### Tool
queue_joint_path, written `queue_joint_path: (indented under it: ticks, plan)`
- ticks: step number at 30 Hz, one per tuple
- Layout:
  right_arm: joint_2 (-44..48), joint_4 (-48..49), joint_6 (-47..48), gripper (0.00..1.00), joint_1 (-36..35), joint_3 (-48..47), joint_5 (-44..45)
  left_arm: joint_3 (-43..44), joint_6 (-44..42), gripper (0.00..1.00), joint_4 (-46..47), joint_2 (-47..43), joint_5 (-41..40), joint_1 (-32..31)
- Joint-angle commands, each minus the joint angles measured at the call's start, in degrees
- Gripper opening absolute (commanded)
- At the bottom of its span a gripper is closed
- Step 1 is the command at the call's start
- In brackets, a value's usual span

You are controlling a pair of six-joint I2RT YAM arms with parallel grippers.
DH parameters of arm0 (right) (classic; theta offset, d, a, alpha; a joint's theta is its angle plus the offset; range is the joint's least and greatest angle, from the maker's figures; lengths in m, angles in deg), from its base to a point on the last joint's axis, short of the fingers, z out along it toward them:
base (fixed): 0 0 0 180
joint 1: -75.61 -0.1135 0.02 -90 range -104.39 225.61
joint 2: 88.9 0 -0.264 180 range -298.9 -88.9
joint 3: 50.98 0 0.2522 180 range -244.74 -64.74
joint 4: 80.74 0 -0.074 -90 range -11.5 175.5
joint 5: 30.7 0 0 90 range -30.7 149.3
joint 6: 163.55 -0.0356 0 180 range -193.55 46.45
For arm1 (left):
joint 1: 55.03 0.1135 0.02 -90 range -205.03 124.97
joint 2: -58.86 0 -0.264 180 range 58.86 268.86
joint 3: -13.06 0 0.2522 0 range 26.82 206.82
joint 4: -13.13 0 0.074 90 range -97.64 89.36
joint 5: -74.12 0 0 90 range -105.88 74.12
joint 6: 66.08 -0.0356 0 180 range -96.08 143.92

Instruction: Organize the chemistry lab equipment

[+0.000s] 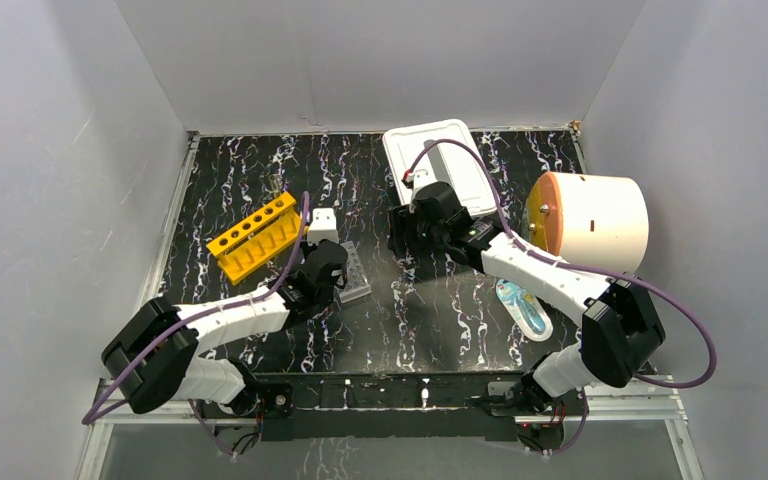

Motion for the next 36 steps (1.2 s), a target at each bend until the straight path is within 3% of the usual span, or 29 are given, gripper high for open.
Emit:
queue_joint_path:
  ticks: [1,18,36]
  plan:
    - [0.2,1.0,-0.6,0.69,0.2,-2.7,-0.4,-0.5,-1.5,0.13,4.0,0.1,-1.1,-0.6]
    - [-0.4,0.9,-0.8,0.69,0.2,-2.8,-0.4,-1.8,-0.4,0.14,3.4,1.8,-0.6,-0.8]
    - [-0.7,0.6,-0.8,0.69,0.2,-2.9,-0.6,-3.0,1.2,0.25,4.2,2.7,-1.6,-0.8]
